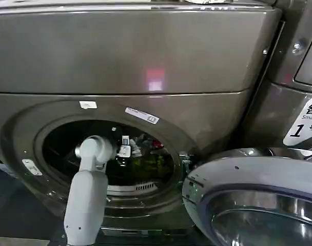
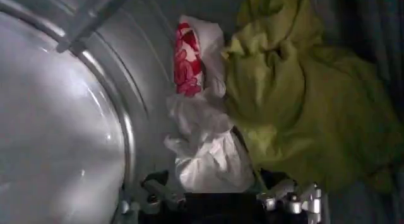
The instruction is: Grasp the clothes from the dryer.
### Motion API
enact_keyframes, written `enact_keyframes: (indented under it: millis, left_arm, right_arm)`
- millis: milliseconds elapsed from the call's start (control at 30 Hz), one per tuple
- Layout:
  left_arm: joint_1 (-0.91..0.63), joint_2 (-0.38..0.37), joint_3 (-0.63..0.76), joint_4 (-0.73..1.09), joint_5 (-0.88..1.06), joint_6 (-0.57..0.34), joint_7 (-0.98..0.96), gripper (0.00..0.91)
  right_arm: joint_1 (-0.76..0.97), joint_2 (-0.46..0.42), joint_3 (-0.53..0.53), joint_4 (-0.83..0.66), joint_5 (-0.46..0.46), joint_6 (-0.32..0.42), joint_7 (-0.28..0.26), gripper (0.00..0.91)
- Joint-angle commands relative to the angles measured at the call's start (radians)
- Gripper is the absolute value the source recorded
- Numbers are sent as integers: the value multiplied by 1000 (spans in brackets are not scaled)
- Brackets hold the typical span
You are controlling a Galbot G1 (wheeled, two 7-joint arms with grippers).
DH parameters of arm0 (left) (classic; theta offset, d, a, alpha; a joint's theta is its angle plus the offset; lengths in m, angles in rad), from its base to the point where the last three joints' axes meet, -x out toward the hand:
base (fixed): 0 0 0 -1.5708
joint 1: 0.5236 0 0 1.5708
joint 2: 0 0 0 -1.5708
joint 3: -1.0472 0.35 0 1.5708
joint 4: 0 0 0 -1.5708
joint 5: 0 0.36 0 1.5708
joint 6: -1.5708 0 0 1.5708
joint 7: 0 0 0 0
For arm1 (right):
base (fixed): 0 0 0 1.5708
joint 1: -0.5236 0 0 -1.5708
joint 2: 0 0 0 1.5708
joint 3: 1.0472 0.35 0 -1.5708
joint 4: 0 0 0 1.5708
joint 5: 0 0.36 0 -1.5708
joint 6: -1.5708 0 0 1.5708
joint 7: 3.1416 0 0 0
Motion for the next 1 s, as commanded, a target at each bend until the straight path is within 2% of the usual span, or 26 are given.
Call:
enact_keyframes:
  millis: [33, 300, 1000]
  left_arm:
    - [4, 4, 12, 11, -38, 10, 1, 907]
    - [17, 10, 31, 34, -89, 26, 1, 907]
    - [-4, 12, 38, 236, -202, 51, 1, 907]
  right_arm:
    - [0, -1, 1, -1, -1, 1, 1, 907]
    - [1, 0, 0, 2, -3, 1, 1, 907]
    - [1, -3, -2, 3, -3, 4, 2, 907]
